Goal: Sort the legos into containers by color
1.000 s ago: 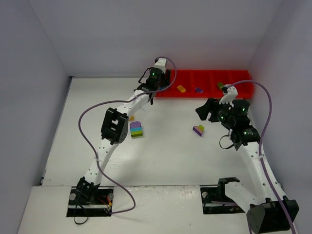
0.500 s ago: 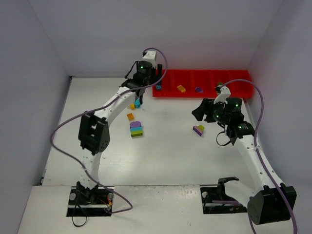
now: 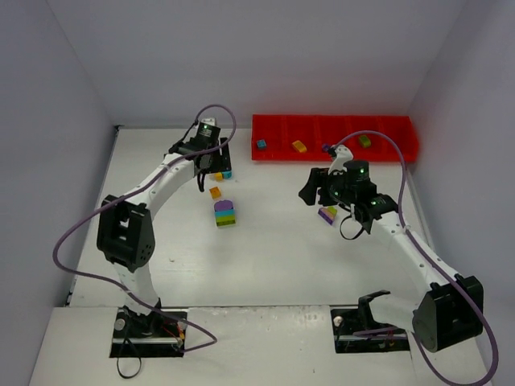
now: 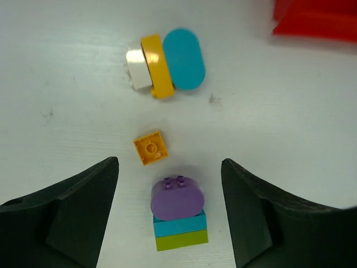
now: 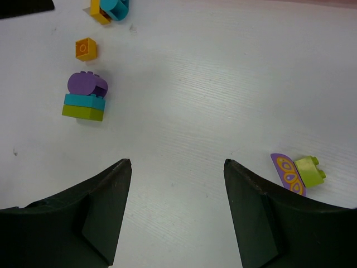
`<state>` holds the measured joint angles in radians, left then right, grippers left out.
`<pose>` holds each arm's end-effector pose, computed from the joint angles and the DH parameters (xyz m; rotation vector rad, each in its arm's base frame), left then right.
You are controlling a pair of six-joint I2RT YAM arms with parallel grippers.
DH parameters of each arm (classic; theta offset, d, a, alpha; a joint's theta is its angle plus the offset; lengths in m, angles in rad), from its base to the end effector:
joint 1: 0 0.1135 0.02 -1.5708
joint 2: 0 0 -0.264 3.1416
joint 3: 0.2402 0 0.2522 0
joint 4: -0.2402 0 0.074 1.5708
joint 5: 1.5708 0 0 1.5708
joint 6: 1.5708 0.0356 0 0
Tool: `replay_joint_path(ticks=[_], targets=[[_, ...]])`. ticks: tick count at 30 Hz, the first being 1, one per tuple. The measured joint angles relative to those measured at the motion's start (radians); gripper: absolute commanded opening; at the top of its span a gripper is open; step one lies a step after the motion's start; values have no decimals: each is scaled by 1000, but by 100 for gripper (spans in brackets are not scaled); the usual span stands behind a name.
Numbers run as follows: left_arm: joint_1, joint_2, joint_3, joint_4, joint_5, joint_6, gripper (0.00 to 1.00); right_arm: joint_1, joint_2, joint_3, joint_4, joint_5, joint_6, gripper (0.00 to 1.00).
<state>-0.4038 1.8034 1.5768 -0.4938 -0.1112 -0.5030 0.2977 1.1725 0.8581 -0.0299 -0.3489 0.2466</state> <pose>0.3834 -0.1595 0.3017 -0.1726 2.3034 -0.3425 0.2548 0.0909 0.3019 -0.2903 1.9343 0.6967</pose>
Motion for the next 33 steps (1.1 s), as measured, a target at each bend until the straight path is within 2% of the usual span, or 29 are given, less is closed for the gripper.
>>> replay_joint_path(ticks=[9, 15, 19, 20, 23, 28, 33], targets=[[34, 201, -12, -51, 61, -81, 61, 67, 36, 0, 13, 37, 9, 64], [59, 265, -12, -57, 81, -126, 51, 70, 36, 0, 19, 53, 8, 64], [62, 272, -12, -52, 86, -146, 28, 70, 36, 0, 22, 54, 6, 64], [62, 272, -12, -49, 87, -147, 13, 70, 36, 0, 23, 53, 6, 64], [61, 266, -16, -33, 94, -141, 1, 71, 36, 0, 26, 53, 1, 63], [50, 142, -155, 90, 122, -67, 0, 76, 61, 51, 21, 26, -4, 63], [26, -129, -384, 335, 219, 141, 1, 80, 116, 169, 25, -68, 6, 62]])
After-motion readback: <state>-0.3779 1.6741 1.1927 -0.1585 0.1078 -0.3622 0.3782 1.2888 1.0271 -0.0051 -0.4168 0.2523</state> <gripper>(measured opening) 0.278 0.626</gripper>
